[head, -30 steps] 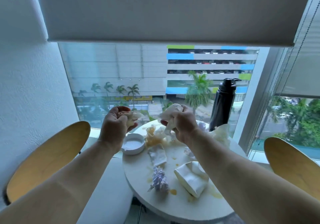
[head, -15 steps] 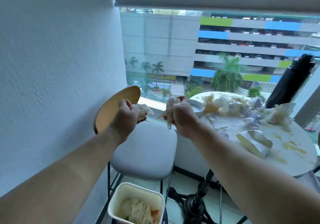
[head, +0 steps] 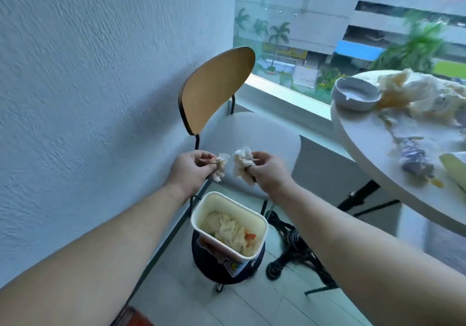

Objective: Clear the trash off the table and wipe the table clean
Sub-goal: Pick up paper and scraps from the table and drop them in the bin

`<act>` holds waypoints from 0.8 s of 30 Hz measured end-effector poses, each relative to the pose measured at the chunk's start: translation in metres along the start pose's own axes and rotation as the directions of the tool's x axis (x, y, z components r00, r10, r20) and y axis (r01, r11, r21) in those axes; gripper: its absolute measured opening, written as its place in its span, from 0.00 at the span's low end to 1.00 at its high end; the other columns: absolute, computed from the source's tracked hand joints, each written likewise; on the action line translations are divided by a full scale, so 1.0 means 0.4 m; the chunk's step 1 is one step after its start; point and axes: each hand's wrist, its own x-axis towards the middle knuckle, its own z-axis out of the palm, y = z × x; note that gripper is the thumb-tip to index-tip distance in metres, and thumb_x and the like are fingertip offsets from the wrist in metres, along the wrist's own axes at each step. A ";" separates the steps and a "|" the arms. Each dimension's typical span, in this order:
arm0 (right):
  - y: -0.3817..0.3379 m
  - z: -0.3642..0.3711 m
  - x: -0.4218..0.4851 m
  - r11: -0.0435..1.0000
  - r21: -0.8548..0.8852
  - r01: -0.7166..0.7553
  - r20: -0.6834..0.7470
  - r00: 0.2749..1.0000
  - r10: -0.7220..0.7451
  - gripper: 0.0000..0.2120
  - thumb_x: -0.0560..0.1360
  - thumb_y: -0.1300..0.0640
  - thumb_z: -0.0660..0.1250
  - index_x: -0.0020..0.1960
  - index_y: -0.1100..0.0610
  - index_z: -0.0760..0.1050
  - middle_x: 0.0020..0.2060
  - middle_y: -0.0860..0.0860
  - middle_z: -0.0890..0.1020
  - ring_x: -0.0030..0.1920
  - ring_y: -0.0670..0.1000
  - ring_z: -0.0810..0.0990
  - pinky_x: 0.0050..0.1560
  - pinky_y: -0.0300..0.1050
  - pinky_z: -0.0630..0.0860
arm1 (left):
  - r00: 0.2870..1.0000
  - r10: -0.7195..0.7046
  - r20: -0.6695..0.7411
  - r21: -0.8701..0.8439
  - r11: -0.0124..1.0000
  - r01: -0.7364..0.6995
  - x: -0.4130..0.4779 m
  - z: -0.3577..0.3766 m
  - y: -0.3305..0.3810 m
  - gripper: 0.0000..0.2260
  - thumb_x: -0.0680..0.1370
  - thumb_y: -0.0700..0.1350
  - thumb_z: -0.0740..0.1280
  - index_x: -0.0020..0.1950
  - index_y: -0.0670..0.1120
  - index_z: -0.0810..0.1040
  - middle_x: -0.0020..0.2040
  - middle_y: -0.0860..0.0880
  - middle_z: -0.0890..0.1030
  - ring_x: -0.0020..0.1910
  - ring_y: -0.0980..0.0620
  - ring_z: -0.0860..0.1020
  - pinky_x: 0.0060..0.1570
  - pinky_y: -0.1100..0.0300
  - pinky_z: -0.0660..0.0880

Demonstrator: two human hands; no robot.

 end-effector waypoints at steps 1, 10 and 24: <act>0.041 0.007 0.003 0.999 -0.010 -0.035 0.013 0.999 0.035 0.08 0.73 0.63 0.75 0.46 0.51 0.83 0.44 0.53 0.88 0.48 0.56 0.87 0.55 0.55 0.83 | 0.999 -0.032 -0.019 0.011 0.999 0.032 -0.007 0.009 -0.027 0.05 0.74 0.40 0.77 0.47 0.49 0.88 0.43 0.49 0.88 0.46 0.46 0.86 0.57 0.44 0.83; 0.301 0.021 -0.036 0.886 -0.448 -0.124 -0.002 0.990 0.138 0.06 0.71 0.56 0.76 0.42 0.53 0.79 0.37 0.47 0.84 0.39 0.49 0.81 0.33 0.41 0.73 | 0.974 -0.197 -0.110 0.149 0.966 0.212 -0.060 0.123 -0.263 0.09 0.69 0.41 0.77 0.40 0.48 0.78 0.35 0.51 0.79 0.39 0.45 0.82 0.49 0.41 0.84; 0.383 0.031 -0.027 0.746 -0.661 -0.083 0.084 0.979 0.183 0.09 0.82 0.56 0.66 0.53 0.50 0.86 0.46 0.44 0.86 0.45 0.46 0.84 0.47 0.46 0.84 | 0.967 -0.249 -0.050 0.253 0.934 0.254 -0.081 0.130 -0.356 0.11 0.79 0.50 0.66 0.39 0.57 0.84 0.37 0.56 0.86 0.43 0.50 0.86 0.51 0.47 0.83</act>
